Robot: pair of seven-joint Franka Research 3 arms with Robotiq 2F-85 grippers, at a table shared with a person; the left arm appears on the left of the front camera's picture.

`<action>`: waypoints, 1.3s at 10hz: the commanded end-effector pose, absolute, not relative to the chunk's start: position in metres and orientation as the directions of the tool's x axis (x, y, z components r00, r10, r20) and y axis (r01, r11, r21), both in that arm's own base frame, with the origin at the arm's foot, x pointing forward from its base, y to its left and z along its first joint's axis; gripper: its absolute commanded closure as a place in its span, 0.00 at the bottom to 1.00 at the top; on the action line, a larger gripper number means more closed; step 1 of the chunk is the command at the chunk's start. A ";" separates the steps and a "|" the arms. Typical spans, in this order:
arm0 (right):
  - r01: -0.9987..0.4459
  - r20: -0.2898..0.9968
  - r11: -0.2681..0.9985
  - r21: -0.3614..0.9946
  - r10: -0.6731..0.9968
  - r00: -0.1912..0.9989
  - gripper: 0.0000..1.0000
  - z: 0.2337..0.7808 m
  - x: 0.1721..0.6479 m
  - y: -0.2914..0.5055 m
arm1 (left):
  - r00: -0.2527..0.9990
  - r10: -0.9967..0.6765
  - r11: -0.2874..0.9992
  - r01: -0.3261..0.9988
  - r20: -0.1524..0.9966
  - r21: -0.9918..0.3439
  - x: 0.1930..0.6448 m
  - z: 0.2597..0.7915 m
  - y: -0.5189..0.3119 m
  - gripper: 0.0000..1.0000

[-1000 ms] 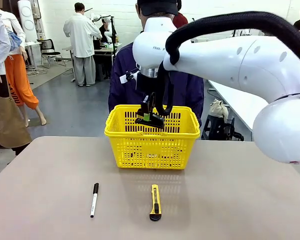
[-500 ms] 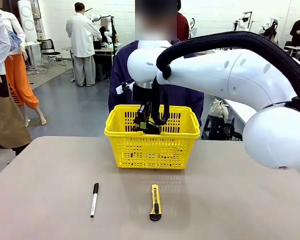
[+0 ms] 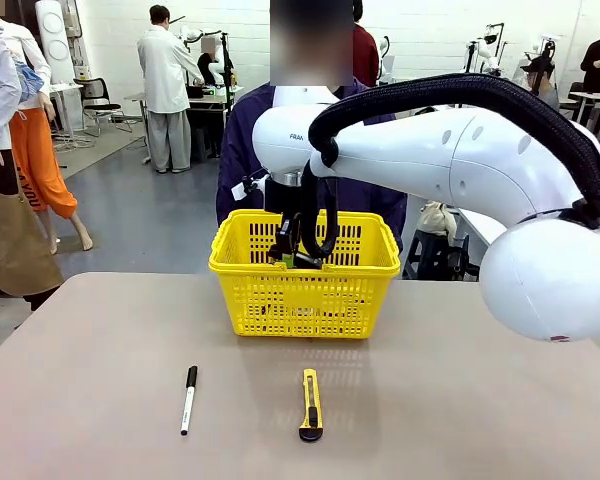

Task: Place the items the person wants into the basket.
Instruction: Pick up the item the person points to and place it in the Market Basket.

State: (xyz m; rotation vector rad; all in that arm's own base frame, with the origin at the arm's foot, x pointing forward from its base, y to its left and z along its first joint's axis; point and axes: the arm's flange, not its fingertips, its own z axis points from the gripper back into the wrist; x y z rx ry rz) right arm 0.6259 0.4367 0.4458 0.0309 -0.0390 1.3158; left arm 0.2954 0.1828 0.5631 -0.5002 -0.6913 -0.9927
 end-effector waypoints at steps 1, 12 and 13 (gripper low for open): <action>-0.971 0.022 0.238 0.011 0.971 0.238 0.10 0.459 0.642 0.448 | 0.339 -0.579 0.451 0.891 0.742 -0.055 0.295 0.563 0.185 0.00; -0.955 -0.047 0.286 0.079 0.958 0.283 0.00 0.487 0.611 0.441 | 0.339 -0.579 0.451 0.891 0.742 -0.055 0.295 0.563 0.185 0.00; -0.943 -0.059 0.332 0.038 0.942 0.329 0.00 0.507 0.589 0.427 | 0.339 -0.579 0.451 0.891 0.742 -0.055 0.295 0.563 0.185 0.00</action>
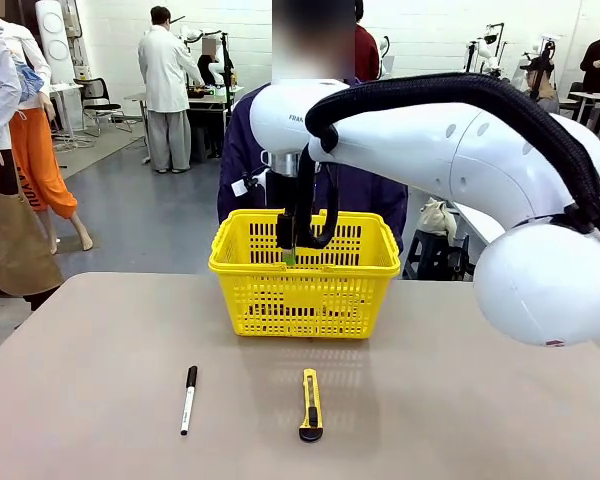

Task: Place the items the person wants into the basket.
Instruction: Pick up the item the person points to and place it in the Market Basket.

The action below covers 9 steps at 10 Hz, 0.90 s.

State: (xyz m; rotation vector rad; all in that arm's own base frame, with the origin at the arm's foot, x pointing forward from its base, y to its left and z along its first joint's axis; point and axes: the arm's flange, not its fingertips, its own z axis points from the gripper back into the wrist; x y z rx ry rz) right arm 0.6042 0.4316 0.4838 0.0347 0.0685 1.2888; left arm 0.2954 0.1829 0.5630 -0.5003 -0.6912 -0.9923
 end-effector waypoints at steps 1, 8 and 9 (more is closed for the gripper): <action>-0.924 -0.048 0.382 -0.025 0.923 0.382 0.00 0.531 0.560 0.403 | 0.339 -0.579 0.451 0.891 0.742 -0.055 0.295 0.563 0.185 0.00; -0.861 0.140 0.507 -0.051 0.857 0.496 0.00 0.571 0.435 0.207 | 0.339 -0.579 0.451 0.891 0.742 -0.055 0.295 0.563 0.185 0.00; -0.842 0.180 0.537 -0.048 0.834 0.522 0.00 0.570 0.428 0.188 | 0.339 -0.579 0.451 0.891 0.742 -0.055 0.295 0.563 0.185 0.00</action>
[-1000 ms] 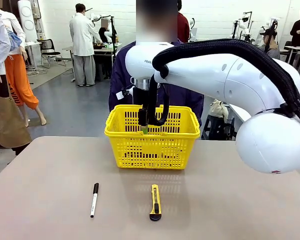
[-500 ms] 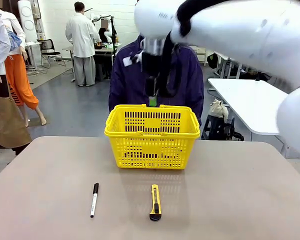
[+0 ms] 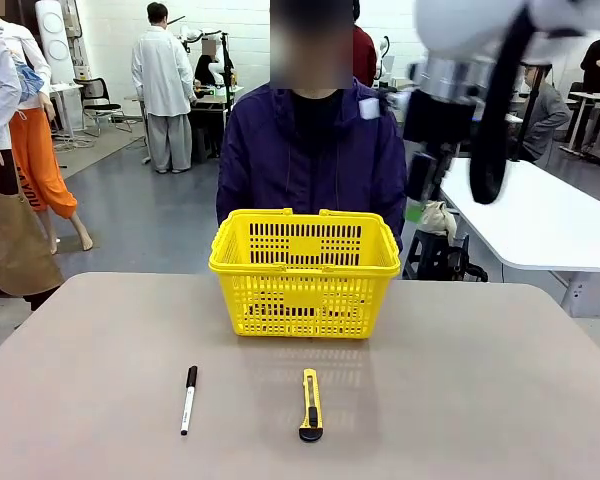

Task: Place the items the person wants into the basket.
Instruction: Pick up the item the person points to and place it in the Market Basket.

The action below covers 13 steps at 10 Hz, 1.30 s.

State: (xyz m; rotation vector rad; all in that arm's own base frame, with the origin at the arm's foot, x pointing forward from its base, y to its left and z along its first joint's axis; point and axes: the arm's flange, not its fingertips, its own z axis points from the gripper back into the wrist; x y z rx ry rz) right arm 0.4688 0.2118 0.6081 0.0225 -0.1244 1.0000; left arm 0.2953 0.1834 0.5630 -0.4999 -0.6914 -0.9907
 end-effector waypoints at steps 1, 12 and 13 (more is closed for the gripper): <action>-0.831 0.221 0.554 -0.045 0.817 0.533 0.00 0.570 0.423 0.173 | 0.339 -0.579 0.451 0.891 0.742 -0.055 0.295 0.563 0.185 0.00; -0.806 0.225 0.591 -0.044 0.792 0.568 0.00 0.572 0.423 0.151 | 0.339 -0.579 0.451 0.891 0.742 -0.055 0.295 0.563 0.185 0.00; -0.806 0.225 0.591 -0.044 0.792 0.568 0.00 0.572 0.423 0.151 | 0.339 -0.579 0.451 0.891 0.742 -0.055 0.295 0.563 0.185 0.00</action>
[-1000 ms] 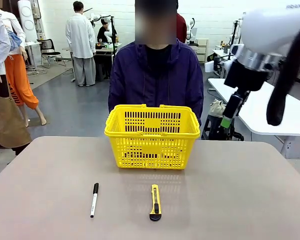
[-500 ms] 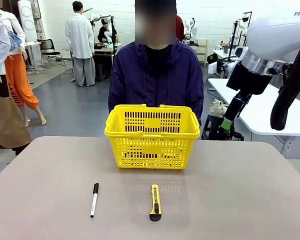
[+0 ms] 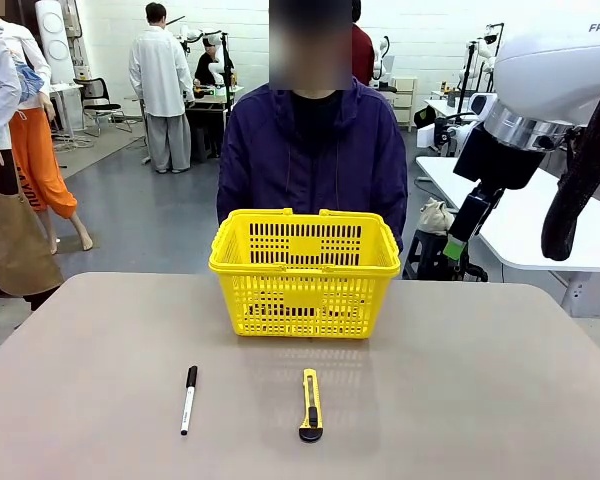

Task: Place the items the person wants into the basket.
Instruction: Pick up the item the person points to and place it in the Market Basket.

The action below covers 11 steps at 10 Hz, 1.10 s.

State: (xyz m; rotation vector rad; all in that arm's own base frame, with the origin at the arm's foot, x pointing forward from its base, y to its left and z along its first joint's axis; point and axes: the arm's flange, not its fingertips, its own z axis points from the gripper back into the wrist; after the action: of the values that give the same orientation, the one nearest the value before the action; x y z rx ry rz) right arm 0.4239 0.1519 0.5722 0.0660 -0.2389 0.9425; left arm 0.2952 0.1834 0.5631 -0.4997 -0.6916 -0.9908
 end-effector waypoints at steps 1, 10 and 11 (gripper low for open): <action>-0.806 0.225 0.591 -0.044 0.792 0.568 0.00 0.572 0.423 0.151 | 0.339 -0.579 0.451 0.891 0.742 -0.055 0.295 0.563 0.185 0.00; -0.806 0.225 0.591 -0.044 0.792 0.568 0.00 0.572 0.423 0.151 | 0.339 -0.579 0.451 0.891 0.742 -0.055 0.295 0.563 0.185 0.00; -0.806 0.225 0.591 -0.044 0.792 0.568 0.00 0.572 0.423 0.151 | 0.339 -0.579 0.451 0.891 0.742 -0.055 0.295 0.563 0.185 0.00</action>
State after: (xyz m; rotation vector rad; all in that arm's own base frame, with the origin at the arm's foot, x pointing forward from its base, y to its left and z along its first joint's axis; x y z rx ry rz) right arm 0.4240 0.1518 0.5722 0.0661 -0.2388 0.9423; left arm 0.2952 0.1834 0.5631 -0.4997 -0.6917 -0.9909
